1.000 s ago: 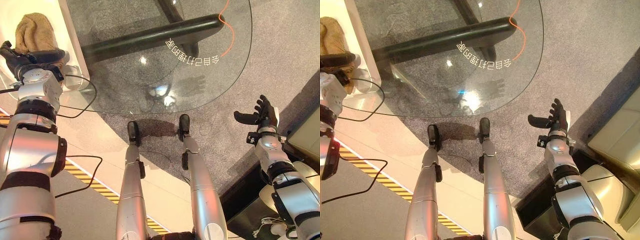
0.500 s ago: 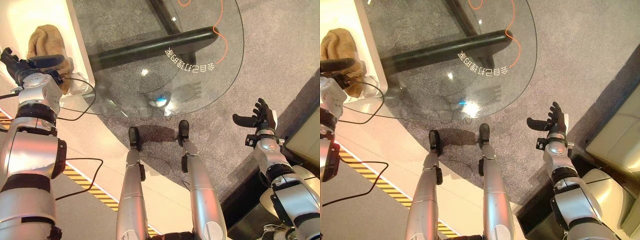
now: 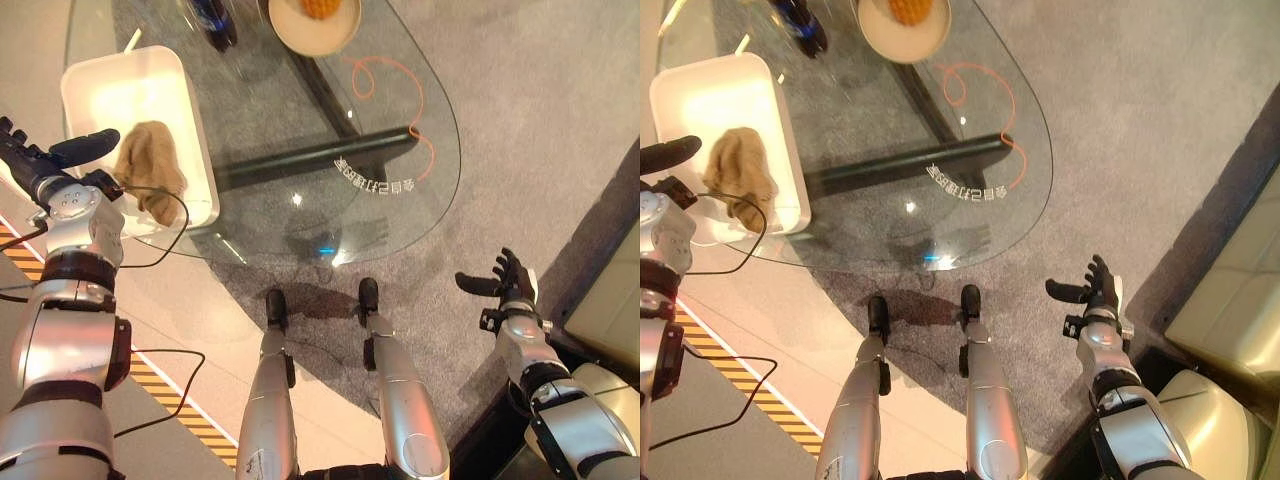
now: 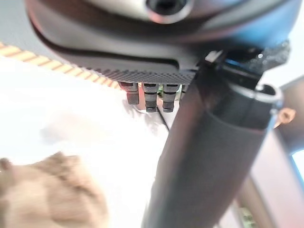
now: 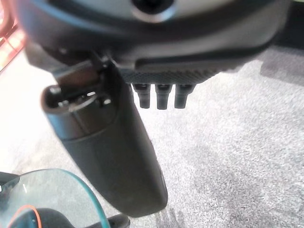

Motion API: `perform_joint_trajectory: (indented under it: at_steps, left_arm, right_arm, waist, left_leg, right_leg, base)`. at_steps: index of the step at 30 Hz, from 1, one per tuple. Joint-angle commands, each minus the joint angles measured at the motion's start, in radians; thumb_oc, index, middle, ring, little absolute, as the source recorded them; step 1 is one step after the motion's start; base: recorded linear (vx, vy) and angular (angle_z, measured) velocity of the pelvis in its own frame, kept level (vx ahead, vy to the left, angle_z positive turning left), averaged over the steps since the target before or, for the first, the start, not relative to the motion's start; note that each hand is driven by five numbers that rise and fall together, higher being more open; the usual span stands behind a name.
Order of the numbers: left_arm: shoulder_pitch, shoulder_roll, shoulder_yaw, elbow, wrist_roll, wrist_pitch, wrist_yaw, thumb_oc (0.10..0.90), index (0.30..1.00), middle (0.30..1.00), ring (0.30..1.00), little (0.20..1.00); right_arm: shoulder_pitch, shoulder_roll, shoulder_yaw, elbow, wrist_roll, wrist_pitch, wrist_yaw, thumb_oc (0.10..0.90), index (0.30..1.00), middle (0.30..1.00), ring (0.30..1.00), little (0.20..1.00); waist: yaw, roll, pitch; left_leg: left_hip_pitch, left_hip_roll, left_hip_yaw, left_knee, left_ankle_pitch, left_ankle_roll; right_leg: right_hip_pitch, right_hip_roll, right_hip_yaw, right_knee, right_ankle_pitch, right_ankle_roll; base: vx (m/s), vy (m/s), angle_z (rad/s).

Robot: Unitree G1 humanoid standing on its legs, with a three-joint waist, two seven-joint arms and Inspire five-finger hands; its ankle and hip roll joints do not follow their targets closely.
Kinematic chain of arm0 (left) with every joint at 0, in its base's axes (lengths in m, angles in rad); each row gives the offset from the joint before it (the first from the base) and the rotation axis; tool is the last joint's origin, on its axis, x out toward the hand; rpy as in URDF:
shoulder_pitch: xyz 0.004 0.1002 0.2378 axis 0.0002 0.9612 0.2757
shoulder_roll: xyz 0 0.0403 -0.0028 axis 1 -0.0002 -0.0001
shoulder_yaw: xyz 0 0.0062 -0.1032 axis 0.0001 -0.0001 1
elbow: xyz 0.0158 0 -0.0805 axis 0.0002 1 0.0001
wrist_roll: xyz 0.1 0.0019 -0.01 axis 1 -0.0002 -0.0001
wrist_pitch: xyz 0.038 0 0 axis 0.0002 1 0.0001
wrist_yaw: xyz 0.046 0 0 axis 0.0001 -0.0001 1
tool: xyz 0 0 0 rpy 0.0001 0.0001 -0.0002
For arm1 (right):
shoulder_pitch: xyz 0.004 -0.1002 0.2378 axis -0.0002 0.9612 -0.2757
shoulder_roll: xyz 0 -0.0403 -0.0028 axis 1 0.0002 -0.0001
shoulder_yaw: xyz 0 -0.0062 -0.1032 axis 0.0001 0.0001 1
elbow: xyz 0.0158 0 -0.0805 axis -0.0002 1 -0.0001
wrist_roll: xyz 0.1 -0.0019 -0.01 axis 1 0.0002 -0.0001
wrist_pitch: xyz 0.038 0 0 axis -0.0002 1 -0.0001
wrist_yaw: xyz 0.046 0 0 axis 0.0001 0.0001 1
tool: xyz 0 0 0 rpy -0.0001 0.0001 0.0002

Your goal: Wipe the table with a cloth and put it in the basket.

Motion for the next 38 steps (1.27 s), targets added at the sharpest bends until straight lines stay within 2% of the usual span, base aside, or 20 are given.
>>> perform_joint_trajectory:
  at_steps: [1, 2, 3, 4, 6, 7, 8, 9, 10, 14, 16, 18, 19, 21, 26, 34, 38]
  left_arm:
    - [0.199, 0.000, 0.047, -0.070, 0.062, -0.113, -0.111, 0.800, 0.900, 0.900, 0.900, 0.900]
    - [0.286, -0.037, 0.069, -0.095, 0.060, -0.114, -0.165, 0.800, 0.900, 0.900, 0.900, 0.900]
    - [0.302, -0.044, 0.073, -0.099, 0.064, -0.117, -0.173, 0.800, 0.900, 0.900, 0.900, 0.900]
    - [0.412, -0.090, 0.095, -0.117, 0.063, -0.115, -0.239, 0.800, 0.900, 0.900, 0.900, 0.900]
    - [0.496, -0.138, 0.107, -0.114, 0.088, -0.115, -0.276, 0.800, 0.900, 0.900, 0.900, 0.900]
    - [0.582, -0.192, 0.116, -0.115, 0.103, -0.111, -0.312, 0.800, 0.900, 0.900, 0.900, 0.900]
    - [0.595, -0.203, 0.116, -0.114, 0.113, -0.102, -0.317, 0.800, 0.900, 0.900, 0.900, 0.900]
    - [0.652, -0.236, 0.114, -0.091, 0.132, -0.093, -0.343, 0.800, 0.900, 0.900, 0.900, 0.900]
    - [0.674, -0.249, 0.114, -0.075, 0.141, -0.063, -0.368, 0.800, 0.900, 0.900, 0.900, 0.900]
    - [0.722, -0.283, 0.126, -0.001, 0.156, -0.052, -0.416, 0.800, 0.900, 0.900, 0.900, 0.900]
    - [0.762, -0.315, 0.127, 0.072, 0.209, -0.009, -0.479, 0.800, 0.900, 0.900, 0.900, 0.900]
    - [0.762, -0.316, 0.127, 0.072, 0.210, -0.009, -0.479, 0.800, 0.900, 0.900, 0.900, 0.900]
    - [0.782, -0.338, 0.120, 0.122, 0.241, 0.029, -0.511, 0.800, 0.900, 0.900, 0.900, 0.900]
    - [0.818, -0.381, 0.104, 0.214, 0.308, 0.056, -0.526, 0.800, 0.900, 0.900, 0.900, 0.900]
    - [0.849, -0.414, 0.066, 0.309, 0.431, 0.139, -0.547, 0.800, 0.900, 0.900, 0.900, 0.900]
    - [0.859, -0.446, 0.026, 0.332, 0.475, 0.188, -0.559, 0.800, 0.900, 0.900, 0.900, 0.900]
    - [0.861, -0.447, 0.017, 0.328, 0.471, 0.184, -0.559, 0.800, 0.900, 0.900, 0.900, 0.900]
  right_arm:
    - [0.137, -0.022, -0.081, 0.025, -0.067, -0.008, 0.022, 0.800, 0.900, 0.900, 0.900, 0.900]
    - [0.176, -0.009, -0.089, 0.025, -0.088, -0.005, 0.030, 0.800, 0.900, 0.900, 0.900, 0.900]
    - [0.183, -0.006, -0.091, 0.026, -0.094, -0.005, 0.032, 0.800, 0.900, 0.900, 0.900, 0.900]
    - [0.226, 0.008, -0.112, 0.036, -0.104, 0.005, 0.048, 0.800, 0.900, 0.900, 0.900, 0.900]
    - [0.261, 0.027, -0.126, 0.051, -0.143, 0.020, 0.062, 0.800, 0.900, 0.900, 0.900, 0.900]
    - [0.298, 0.042, -0.139, 0.064, -0.160, 0.037, 0.078, 0.800, 0.900, 0.900, 0.900, 0.900]
    - [0.305, 0.047, -0.140, 0.065, -0.168, 0.042, 0.080, 0.800, 0.900, 0.900, 0.900, 0.900]
    - [0.334, 0.062, -0.143, 0.084, -0.210, 0.059, 0.094, 0.800, 0.900, 0.900, 0.900, 0.900]
    - [0.346, 0.067, -0.143, 0.094, -0.222, 0.069, 0.104, 0.800, 0.900, 0.900, 0.900, 0.900]
    - [0.374, 0.080, -0.146, 0.120, -0.279, 0.098, 0.127, 0.800, 0.900, 0.900, 0.900, 0.900]
    - [0.403, 0.096, -0.143, 0.145, -0.316, 0.125, 0.143, 0.800, 0.900, 0.900, 0.900, 0.900]
    - [0.403, 0.096, -0.143, 0.145, -0.316, 0.125, 0.143, 0.800, 0.900, 0.900, 0.900, 0.900]
    - [0.413, 0.106, -0.142, 0.161, -0.338, 0.147, 0.157, 0.800, 0.900, 0.900, 0.900, 0.900]
    - [0.425, 0.124, -0.150, 0.189, -0.370, 0.170, 0.172, 0.800, 0.900, 0.900, 0.900, 0.900]
    - [0.427, 0.142, -0.140, 0.231, -0.413, 0.215, 0.199, 0.800, 0.900, 0.900, 0.900, 0.900]
    - [0.425, 0.163, -0.112, 0.258, -0.457, 0.241, 0.203, 0.800, 0.900, 0.900, 0.900, 0.900]
    - [0.424, 0.164, -0.100, 0.258, -0.453, 0.234, 0.206, 0.800, 0.900, 0.900, 0.900, 0.900]
  waist:
    - [0.043, 0.023, -0.167]
    - [0.050, 0.022, -0.184]
    - [0.051, 0.023, -0.189]
    - [0.061, 0.025, -0.225]
    - [0.065, 0.026, -0.257]
    - [0.071, 0.025, -0.289]
    - [0.072, 0.025, -0.295]
    - [0.078, 0.022, -0.328]
    - [0.079, 0.021, -0.342]
    - [0.080, 0.020, -0.389]
    - [0.081, 0.018, -0.429]
    - [0.081, 0.018, -0.429]
    - [0.079, 0.016, -0.448]
    - [0.077, 0.015, -0.467]
    - [0.073, 0.013, -0.483]
    - [0.073, 0.014, -0.491]
    - [0.075, 0.015, -0.490]
  left_leg:
    - [0.033, -0.079, 0.086, -0.019, -0.057, 0.056]
    - [0.077, -0.086, 0.082, -0.043, -0.062, 0.060]
    - [0.081, -0.086, 0.082, -0.048, -0.058, 0.061]
    - [0.132, -0.088, 0.081, -0.078, -0.060, 0.065]
    - [0.182, -0.090, 0.076, -0.102, -0.061, 0.067]
    - [0.230, -0.091, 0.070, -0.126, -0.061, 0.070]
    - [0.237, -0.091, 0.069, -0.129, -0.060, 0.070]
    - [0.276, -0.087, 0.065, -0.143, -0.062, 0.071]
    - [0.291, -0.086, 0.062, -0.146, -0.064, 0.071]
    - [0.330, -0.081, 0.064, -0.154, -0.070, 0.070]
    - [0.366, -0.075, 0.068, -0.158, -0.080, 0.069]
    - [0.367, -0.075, 0.068, -0.158, -0.080, 0.069]
    - [0.388, -0.070, 0.071, -0.162, -0.087, 0.067]
    - [0.421, -0.061, 0.081, -0.164, -0.097, 0.065]
    - [0.450, -0.051, 0.095, -0.165, -0.110, 0.064]
    - [0.471, -0.045, 0.098, -0.165, -0.122, 0.064]
    - [0.474, -0.046, 0.092, -0.165, -0.125, 0.065]
  right_leg:
    - [0.080, -0.006, -0.024, -0.002, -0.096, 0.018]
    - [0.124, -0.014, -0.027, -0.023, -0.097, 0.024]
    - [0.129, -0.014, -0.027, -0.031, -0.090, 0.025]
    - [0.186, -0.018, -0.034, -0.064, -0.083, 0.030]
    - [0.242, -0.017, -0.038, -0.094, -0.078, 0.033]
    - [0.291, -0.018, -0.044, -0.121, -0.071, 0.035]
    - [0.299, -0.018, -0.045, -0.125, -0.070, 0.036]
    - [0.340, -0.018, -0.053, -0.139, -0.068, 0.037]
    - [0.358, -0.018, -0.055, -0.147, -0.066, 0.037]
    - [0.400, -0.016, -0.063, -0.159, -0.067, 0.036]
    - [0.437, -0.014, -0.067, -0.168, -0.073, 0.035]
    - [0.438, -0.014, -0.068, -0.169, -0.072, 0.035]
    - [0.456, -0.013, -0.069, -0.177, -0.073, 0.035]
    - [0.493, -0.016, -0.078, -0.189, -0.077, 0.037]
    - [0.522, -0.018, -0.089, -0.201, -0.080, 0.037]
    - [0.546, -0.024, -0.098, -0.218, -0.075, 0.040]
    - [0.549, -0.026, -0.097, -0.224, -0.071, 0.042]
  base:
    - [0.12, -0.050, 0.07]
    - [0.07, -0.028, 0.02]
    - [0.13, -0.018, 0.07]
    - [0.11, 0.001, 0.09]
    - [0.18, 0.013, 0.13]
    - [0.16, 0.014, 0.13]
    - [0.22, 0.003, 0.13]
    - [0.16, 0.006, 0.13]
    - [0.21, 0.009, 0.13]
    - [0.14, 0.019, 0.11]
    - [0.18, 0.018, -0.02]
    - [0.07, 0.001, -0.02]
    - [0.14, -0.002, -0.02]
    - [0.17, 0.002, -0.02]
    - [0.06, 0.004, -0.03]
    - [0.02, 0.001, -0.01]
    - [0.00, 0.000, 0.00]
